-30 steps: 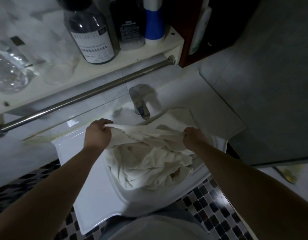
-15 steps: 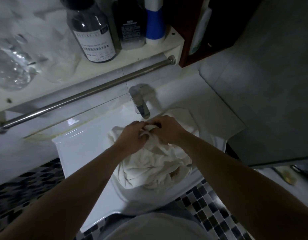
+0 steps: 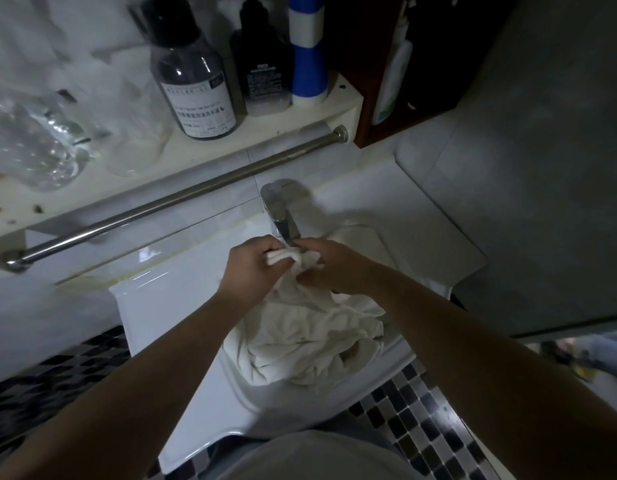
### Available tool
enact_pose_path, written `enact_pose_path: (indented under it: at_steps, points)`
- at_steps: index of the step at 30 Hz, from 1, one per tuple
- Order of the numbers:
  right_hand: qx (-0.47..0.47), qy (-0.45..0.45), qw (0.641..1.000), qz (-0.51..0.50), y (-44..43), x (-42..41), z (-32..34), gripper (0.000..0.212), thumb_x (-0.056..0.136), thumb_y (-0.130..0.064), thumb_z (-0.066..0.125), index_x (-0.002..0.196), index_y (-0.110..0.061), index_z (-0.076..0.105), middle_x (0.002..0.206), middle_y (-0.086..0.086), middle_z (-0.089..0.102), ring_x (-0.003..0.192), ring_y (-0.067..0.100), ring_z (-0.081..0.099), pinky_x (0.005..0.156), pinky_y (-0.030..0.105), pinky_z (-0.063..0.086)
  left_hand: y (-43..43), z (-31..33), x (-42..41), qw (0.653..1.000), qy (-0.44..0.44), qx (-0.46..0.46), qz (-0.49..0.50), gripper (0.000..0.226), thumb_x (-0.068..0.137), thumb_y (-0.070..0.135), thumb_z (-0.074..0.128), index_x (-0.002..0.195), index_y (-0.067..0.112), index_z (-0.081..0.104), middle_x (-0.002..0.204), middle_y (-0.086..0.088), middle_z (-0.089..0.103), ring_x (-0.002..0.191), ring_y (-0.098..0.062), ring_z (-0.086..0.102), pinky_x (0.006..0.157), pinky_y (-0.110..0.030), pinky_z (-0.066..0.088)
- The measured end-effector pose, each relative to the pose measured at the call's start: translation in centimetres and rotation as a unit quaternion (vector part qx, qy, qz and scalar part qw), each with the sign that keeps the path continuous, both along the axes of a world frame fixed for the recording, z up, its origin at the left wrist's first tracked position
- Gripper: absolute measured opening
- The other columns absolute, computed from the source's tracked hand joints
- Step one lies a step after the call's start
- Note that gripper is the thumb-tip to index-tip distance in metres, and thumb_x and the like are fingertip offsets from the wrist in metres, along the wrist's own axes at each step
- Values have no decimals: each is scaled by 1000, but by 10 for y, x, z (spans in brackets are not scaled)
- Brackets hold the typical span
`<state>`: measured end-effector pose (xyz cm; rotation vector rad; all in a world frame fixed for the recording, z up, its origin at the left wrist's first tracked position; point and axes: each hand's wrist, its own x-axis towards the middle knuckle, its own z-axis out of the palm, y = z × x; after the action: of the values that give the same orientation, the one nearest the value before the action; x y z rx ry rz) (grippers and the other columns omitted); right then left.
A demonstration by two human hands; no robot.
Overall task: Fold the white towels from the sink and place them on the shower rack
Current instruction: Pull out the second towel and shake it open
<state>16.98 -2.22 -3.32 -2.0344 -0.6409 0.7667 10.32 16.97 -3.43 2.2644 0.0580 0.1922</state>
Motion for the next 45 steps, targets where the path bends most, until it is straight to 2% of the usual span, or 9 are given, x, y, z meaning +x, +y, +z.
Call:
enact_pose_path:
  at_steps: [5, 12, 18, 21, 24, 27, 34, 41, 45]
  points:
    - [-16, -160, 984, -78, 6, 4, 14, 19, 91, -27, 66, 75, -18, 61, 71, 2, 60, 69, 20, 57, 63, 29, 35, -11, 18, 11, 994, -68, 85, -32, 22, 76, 1, 68, 92, 15, 72, 91, 0, 66, 80, -14, 60, 74, -21, 44]
    - [-40, -154, 943, -292, -32, 34, 36, 14, 95, -20, 56, 88, -15, 68, 82, 2, 65, 74, 18, 61, 67, 25, 40, 39, -5, 16, 973, 54, 176, 135, 24, 83, 0, 55, 96, 5, 75, 95, -21, 71, 88, -42, 67, 75, -33, 47]
    - [-133, -101, 958, -232, -47, 25, 33, 35, 94, -19, 61, 128, -11, 63, 122, 11, 65, 104, 29, 66, 81, 36, 56, 32, -14, 6, 979, 126, 78, 137, 27, 91, 10, 48, 101, 15, 72, 96, -13, 73, 88, -32, 64, 76, -28, 45]
    - [12, 8, 990, -139, -30, 3, 41, 63, 88, -14, 73, 145, -23, 49, 111, -2, 66, 73, 5, 68, 50, 21, 50, 5, 3, 8, 991, 118, 27, 58, 25, 90, 22, 47, 83, 30, 70, 76, 6, 68, 71, -10, 60, 61, -11, 39]
    - [-20, -24, 999, -28, -7, -8, 44, 32, 85, -10, 71, 117, -11, 65, 81, -1, 70, 54, 1, 64, 46, 18, 46, -25, 29, 12, 997, 63, 9, -45, 26, 85, 27, 50, 89, 29, 75, 74, 25, 65, 74, 12, 61, 66, 0, 38]
    - [-42, -54, 993, -100, 0, -4, 55, 14, 87, -15, 66, 74, -10, 65, 57, 6, 63, 43, 17, 61, 46, 27, 45, -33, 42, 17, 997, -1, 2, -82, 18, 86, 27, 60, 95, 26, 75, 86, 16, 74, 80, 0, 68, 74, -13, 50]
    - [-3, -107, 976, -190, -14, 8, 73, 22, 90, -7, 60, 80, 12, 63, 75, 29, 61, 69, 39, 61, 62, 46, 48, -12, 34, 16, 989, -2, 149, -26, 22, 73, 12, 67, 93, 9, 75, 93, -11, 64, 84, -30, 64, 73, -26, 42]
    - [3, -119, 929, -350, -32, 25, 105, 21, 83, -9, 54, 73, -12, 71, 68, 7, 68, 70, 30, 67, 65, 36, 51, 11, 33, 3, 982, 65, 110, 137, 31, 80, 1, 53, 92, 20, 74, 70, 8, 56, 59, -5, 52, 51, -15, 34]
    - [21, -119, 929, -350, -30, 17, 127, 23, 82, -10, 56, 67, -24, 67, 71, 1, 68, 70, 25, 67, 63, 36, 52, 13, 55, 7, 989, 41, 4, 142, 34, 92, 5, 47, 105, 24, 71, 90, 5, 65, 82, -16, 59, 72, -22, 41]
